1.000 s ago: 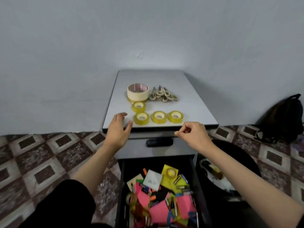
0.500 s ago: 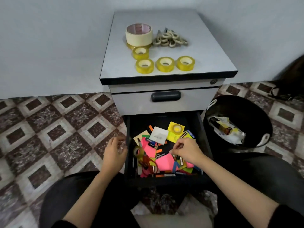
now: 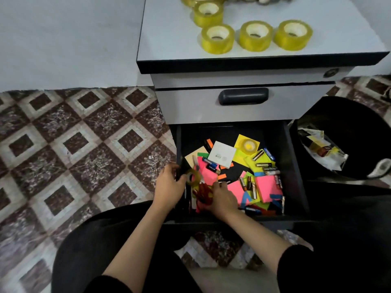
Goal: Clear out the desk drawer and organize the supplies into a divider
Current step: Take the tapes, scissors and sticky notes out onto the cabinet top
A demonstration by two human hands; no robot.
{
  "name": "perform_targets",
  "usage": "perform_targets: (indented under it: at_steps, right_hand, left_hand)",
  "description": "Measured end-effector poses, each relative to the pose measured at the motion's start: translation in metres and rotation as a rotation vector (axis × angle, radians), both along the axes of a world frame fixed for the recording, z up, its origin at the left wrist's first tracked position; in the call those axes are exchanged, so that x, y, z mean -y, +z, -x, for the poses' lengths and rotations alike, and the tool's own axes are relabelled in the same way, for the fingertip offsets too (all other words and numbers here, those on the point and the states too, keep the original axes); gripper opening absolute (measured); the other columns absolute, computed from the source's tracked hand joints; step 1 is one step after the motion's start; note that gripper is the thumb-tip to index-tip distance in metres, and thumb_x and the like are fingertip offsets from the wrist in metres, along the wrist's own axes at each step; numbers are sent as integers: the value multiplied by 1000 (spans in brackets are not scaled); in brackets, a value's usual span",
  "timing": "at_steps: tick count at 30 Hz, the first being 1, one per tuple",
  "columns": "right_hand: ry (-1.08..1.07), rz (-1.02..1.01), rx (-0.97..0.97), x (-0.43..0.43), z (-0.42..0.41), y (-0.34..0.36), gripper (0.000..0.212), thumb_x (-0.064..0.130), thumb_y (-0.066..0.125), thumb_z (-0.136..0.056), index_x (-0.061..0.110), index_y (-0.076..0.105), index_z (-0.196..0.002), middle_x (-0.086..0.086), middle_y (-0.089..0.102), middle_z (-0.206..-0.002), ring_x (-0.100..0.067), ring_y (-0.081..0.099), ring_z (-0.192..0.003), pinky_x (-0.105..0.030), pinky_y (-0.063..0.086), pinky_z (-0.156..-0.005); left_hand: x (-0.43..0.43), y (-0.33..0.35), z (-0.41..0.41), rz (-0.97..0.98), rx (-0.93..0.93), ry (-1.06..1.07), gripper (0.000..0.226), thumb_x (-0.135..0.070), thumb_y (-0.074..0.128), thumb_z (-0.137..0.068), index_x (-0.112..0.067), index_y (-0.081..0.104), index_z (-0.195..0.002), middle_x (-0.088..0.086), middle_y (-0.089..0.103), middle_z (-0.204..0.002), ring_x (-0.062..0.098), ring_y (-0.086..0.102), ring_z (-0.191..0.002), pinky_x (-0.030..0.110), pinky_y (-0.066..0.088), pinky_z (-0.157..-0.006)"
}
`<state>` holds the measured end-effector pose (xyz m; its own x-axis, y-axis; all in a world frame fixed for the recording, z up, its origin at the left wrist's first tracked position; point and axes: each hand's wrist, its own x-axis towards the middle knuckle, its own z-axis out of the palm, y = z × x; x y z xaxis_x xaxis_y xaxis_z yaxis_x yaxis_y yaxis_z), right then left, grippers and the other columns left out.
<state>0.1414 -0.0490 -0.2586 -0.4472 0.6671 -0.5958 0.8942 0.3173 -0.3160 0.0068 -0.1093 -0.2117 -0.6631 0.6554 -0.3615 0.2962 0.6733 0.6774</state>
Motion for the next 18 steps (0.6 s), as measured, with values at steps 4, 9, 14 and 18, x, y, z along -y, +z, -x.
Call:
perform_targets:
  at_steps: [4,9,14,18]
  right_hand:
    - [37,-54,69,0,17,0,87,56,71,-73,4,32,-132,-16,38,-130,-31,49,-114,-35,43,-90]
    - [-3,7,126,3,30,0,98,67,68,-67,2,35,-131,-17,40,-126,-27,53,-110,-32,47,-86]
    - [-27,14,117,4,40,2,82,50,70,-76,-2,40,-131,-17,42,-126,-26,52,-113,-32,47,-89]
    - [-41,30,116,11,44,0,70,31,67,-83,-3,34,-134,-18,40,-129,-30,50,-117,-34,46,-93]
  left_hand:
    - [-1,-5,1,7,1,44,36,-23,59,-90,-7,52,-121,9,60,-120,23,56,-109,24,41,-80]
    - [-3,-7,1,-1,-3,43,40,-25,60,-89,-7,51,-124,10,58,-122,24,55,-111,31,44,-88]
    - [-2,-10,0,-10,-28,41,40,-24,60,-88,-7,52,-123,10,58,-121,24,55,-110,28,42,-85]
    - [-2,-10,1,-6,-22,38,39,-22,60,-88,-6,52,-123,11,58,-121,24,55,-110,28,42,-86]
